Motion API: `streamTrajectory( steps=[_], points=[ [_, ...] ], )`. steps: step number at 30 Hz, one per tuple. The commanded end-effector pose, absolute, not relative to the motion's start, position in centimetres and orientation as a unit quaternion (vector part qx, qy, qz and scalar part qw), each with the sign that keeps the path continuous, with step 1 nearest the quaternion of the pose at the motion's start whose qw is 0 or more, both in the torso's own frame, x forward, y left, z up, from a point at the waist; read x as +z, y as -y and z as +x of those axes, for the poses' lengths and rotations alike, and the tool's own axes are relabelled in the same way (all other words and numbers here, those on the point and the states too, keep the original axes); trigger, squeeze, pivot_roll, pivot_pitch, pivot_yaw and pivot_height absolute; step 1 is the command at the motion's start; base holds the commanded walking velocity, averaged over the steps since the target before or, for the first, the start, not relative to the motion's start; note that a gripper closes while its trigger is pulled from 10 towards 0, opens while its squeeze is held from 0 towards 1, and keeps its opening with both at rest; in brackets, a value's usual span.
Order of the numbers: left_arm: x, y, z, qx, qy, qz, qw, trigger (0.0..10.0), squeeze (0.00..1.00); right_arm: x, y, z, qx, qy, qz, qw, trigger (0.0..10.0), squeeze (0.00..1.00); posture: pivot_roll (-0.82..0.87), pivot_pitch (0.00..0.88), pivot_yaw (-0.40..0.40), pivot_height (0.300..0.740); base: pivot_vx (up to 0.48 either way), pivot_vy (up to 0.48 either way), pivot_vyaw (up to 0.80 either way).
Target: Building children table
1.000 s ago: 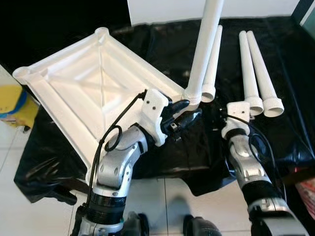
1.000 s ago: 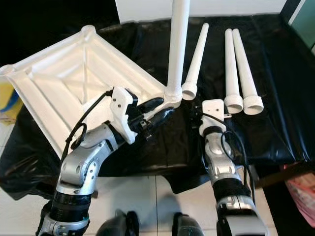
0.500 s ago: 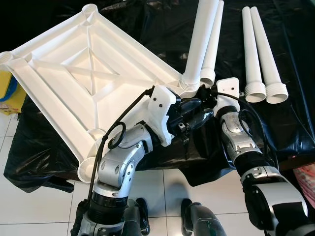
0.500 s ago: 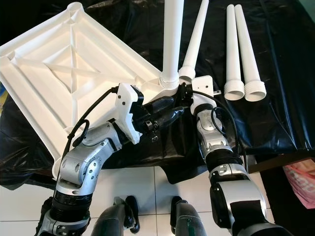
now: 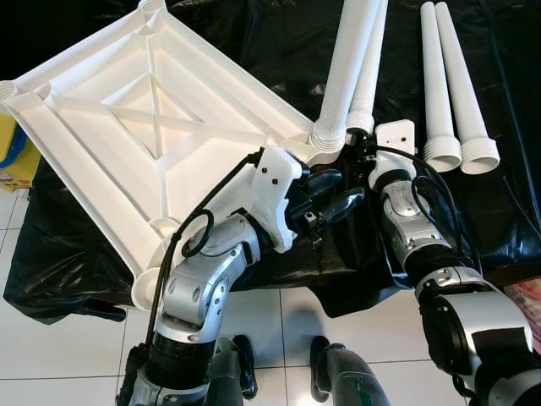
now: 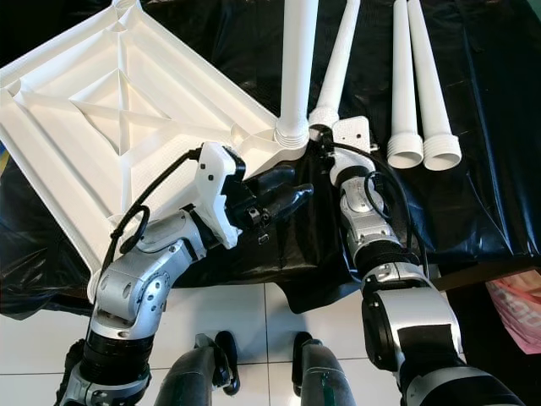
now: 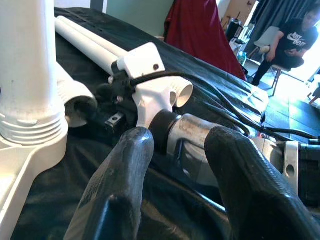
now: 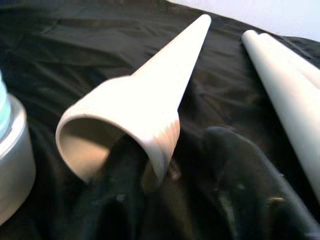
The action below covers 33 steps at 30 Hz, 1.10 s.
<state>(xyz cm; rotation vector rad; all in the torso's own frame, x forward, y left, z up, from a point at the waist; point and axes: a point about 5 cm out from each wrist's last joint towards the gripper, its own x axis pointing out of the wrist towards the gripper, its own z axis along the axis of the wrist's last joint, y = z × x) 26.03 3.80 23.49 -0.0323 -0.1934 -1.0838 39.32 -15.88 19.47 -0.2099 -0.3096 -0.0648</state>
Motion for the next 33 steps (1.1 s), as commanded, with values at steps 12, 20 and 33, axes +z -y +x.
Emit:
streamTrajectory(
  steps=[12,20,33],
  points=[
    [23.7,-3.8,25.7,-0.52,0.093,-0.013,0.849,10.0,0.0,18.2,15.9,38.6,-0.054,0.162,-0.095,0.981,10.0,0.0,0.09,0.288,0.021,0.74,0.0,0.0,0.0],
    [23.6,-3.8,25.8,-0.517,0.091,-0.011,0.851,10.0,0.0,15.6,15.1,35.7,-0.072,0.18,-0.059,0.979,10.0,0.0,0.08,0.283,0.025,0.74,0.0,0.0,0.0],
    [23.5,-3.7,26.1,-0.528,0.086,-0.005,0.845,10.0,0.0,13.3,15.7,27.6,-0.091,0.162,-0.022,0.982,10.0,0.0,0.04,0.286,0.045,0.74,0.0,0.0,0.0]
  ],
)
